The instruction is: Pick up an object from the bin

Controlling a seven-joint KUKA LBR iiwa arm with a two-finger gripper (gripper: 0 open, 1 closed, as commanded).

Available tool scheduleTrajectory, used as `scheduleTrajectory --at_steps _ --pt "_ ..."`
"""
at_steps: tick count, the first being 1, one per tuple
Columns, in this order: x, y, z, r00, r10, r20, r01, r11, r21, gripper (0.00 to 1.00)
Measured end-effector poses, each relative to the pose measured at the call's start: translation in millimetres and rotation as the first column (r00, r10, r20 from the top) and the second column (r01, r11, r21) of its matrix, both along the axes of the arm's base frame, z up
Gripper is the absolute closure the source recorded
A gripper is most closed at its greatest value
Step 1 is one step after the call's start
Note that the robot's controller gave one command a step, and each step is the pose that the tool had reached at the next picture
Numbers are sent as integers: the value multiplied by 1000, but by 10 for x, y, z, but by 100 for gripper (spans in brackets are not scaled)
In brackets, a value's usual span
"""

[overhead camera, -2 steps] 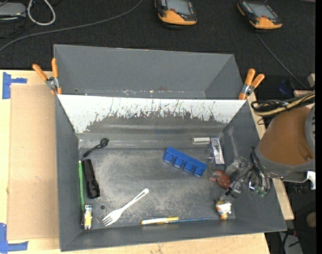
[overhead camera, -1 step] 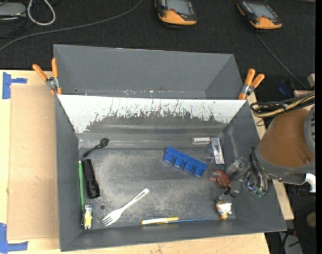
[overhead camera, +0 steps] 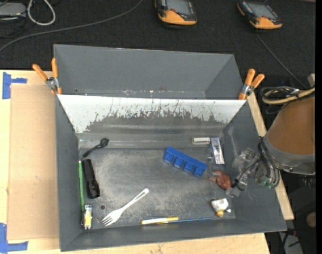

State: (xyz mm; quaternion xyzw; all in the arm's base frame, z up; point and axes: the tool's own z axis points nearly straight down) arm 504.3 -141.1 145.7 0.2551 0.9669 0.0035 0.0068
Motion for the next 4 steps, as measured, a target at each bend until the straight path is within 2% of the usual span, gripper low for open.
scheduleTrajectory --at_steps 1,2,3,4 --pt "100 89 755 999 -52 1 52 999 0 0" --pt "38 -17 556 995 -99 11 99 995 0 0" --pt "-122 -32 139 990 -140 6 140 990 3 0" --pt "-18 -130 -533 985 -172 6 172 985 3 0"
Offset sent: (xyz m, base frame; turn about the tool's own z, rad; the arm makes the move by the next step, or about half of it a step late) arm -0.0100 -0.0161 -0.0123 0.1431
